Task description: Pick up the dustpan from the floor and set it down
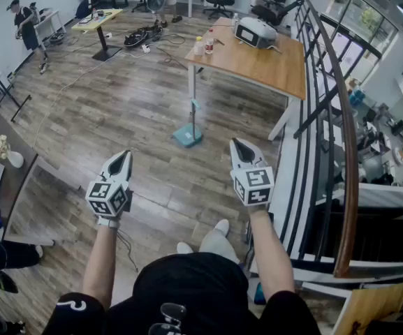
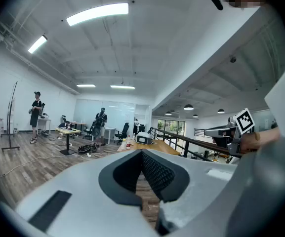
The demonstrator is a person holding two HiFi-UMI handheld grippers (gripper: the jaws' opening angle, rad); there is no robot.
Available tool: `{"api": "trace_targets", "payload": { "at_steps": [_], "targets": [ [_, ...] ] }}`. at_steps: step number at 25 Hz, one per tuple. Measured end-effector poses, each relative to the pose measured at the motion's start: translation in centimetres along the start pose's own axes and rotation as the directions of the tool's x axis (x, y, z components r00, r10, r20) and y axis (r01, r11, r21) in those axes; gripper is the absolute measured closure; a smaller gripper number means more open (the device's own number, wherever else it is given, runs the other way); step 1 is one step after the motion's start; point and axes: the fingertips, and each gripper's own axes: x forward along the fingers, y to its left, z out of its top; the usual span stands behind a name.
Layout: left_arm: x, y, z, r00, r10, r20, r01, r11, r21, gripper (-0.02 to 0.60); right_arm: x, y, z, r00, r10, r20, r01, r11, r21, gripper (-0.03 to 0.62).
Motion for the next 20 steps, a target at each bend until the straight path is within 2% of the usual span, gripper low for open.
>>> {"api": "trace_targets", "payload": {
  "at_steps": [12,20],
  "targets": [
    [1.9,-0.1,-0.6,1.000,-0.009,-0.018,0.009,1.000,0.006,0.583,1.6,-0.3,-0.6,1.000,0.011,0.000,-0.011,1.000,0.013,0.600],
    [7.1,1.8,-1.1,0.999,-0.019,-0.039,0.019,1.000,0.008,0.583,7.3,-1.2,-1.1,0.999,0.036,-0.005,-0.036,0.999,-0.003,0.600]
  ]
}}
